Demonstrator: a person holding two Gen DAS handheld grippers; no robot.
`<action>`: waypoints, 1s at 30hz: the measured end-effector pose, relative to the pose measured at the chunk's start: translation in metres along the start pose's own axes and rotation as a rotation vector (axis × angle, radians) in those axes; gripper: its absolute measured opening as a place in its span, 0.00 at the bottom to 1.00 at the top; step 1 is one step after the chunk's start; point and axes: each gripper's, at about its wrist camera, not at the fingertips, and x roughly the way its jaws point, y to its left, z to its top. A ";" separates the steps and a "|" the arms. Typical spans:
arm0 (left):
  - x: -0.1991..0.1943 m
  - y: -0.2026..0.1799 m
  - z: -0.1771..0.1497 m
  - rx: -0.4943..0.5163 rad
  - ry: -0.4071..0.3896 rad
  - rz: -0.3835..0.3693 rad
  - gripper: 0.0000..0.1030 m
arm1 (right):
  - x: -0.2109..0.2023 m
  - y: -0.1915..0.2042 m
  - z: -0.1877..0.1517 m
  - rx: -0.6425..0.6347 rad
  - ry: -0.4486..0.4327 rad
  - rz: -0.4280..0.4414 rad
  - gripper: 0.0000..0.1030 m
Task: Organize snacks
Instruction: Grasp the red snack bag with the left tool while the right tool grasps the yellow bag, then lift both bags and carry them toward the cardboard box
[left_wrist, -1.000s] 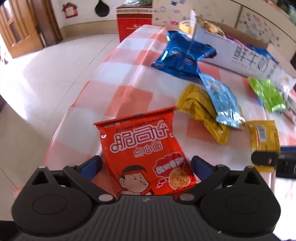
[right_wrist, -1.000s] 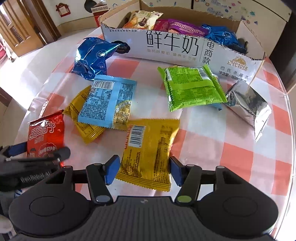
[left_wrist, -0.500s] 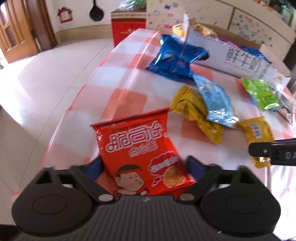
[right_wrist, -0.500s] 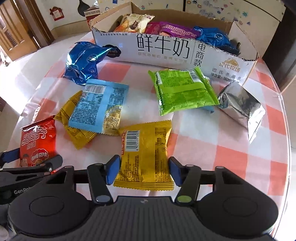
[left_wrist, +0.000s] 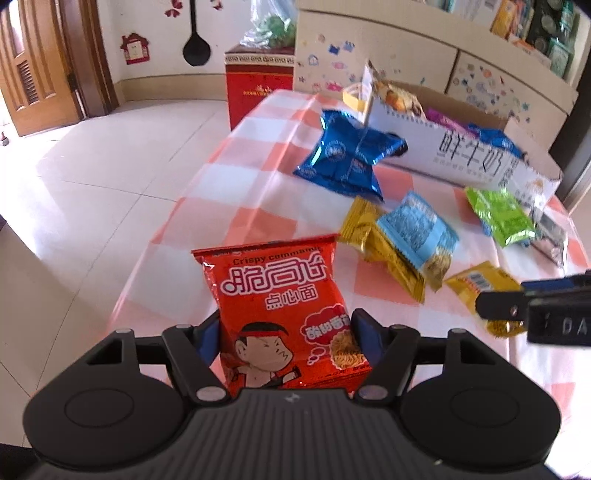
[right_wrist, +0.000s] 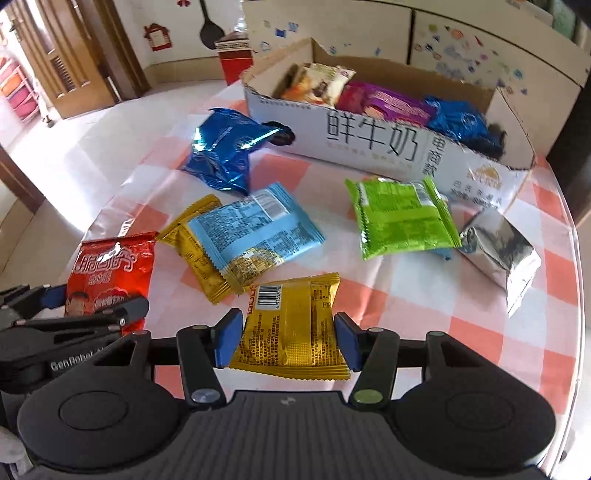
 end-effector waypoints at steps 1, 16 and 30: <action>-0.002 0.000 0.001 -0.003 -0.011 0.003 0.64 | -0.001 0.001 0.000 -0.007 -0.005 0.002 0.59; 0.005 0.010 0.001 -0.027 0.015 0.016 0.79 | 0.005 -0.001 0.000 -0.004 0.016 -0.008 0.59; 0.023 -0.016 -0.005 0.109 0.011 -0.001 0.64 | 0.006 0.000 0.001 -0.004 0.014 -0.006 0.59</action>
